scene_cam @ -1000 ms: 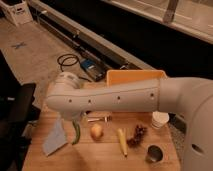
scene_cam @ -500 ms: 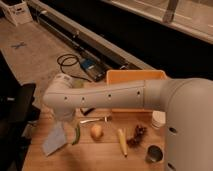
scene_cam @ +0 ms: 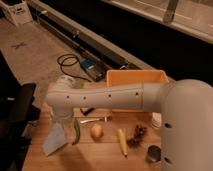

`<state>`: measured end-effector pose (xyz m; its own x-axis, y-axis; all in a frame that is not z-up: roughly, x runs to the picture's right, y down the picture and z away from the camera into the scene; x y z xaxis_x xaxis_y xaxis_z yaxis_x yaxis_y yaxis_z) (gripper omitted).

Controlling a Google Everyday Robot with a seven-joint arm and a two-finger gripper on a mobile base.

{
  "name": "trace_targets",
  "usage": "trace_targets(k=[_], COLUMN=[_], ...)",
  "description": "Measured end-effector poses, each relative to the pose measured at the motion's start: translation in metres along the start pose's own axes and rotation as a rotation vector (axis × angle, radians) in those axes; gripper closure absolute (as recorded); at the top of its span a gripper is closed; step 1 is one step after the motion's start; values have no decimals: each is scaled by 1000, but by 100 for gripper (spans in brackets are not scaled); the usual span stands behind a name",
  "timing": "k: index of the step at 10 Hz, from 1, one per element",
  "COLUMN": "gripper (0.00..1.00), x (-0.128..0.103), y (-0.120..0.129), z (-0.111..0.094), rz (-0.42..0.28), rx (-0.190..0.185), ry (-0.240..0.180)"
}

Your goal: Place towel in plastic cup

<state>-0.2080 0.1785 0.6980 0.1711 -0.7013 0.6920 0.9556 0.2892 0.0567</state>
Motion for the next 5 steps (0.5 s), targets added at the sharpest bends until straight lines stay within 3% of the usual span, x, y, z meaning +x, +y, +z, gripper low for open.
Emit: trace_targets(k=[3, 5], gripper=[35, 35], x=[2, 7], y=[2, -3], z=[4, 29], rz=[17, 23], rx=[-3, 19], ry=[-16, -51])
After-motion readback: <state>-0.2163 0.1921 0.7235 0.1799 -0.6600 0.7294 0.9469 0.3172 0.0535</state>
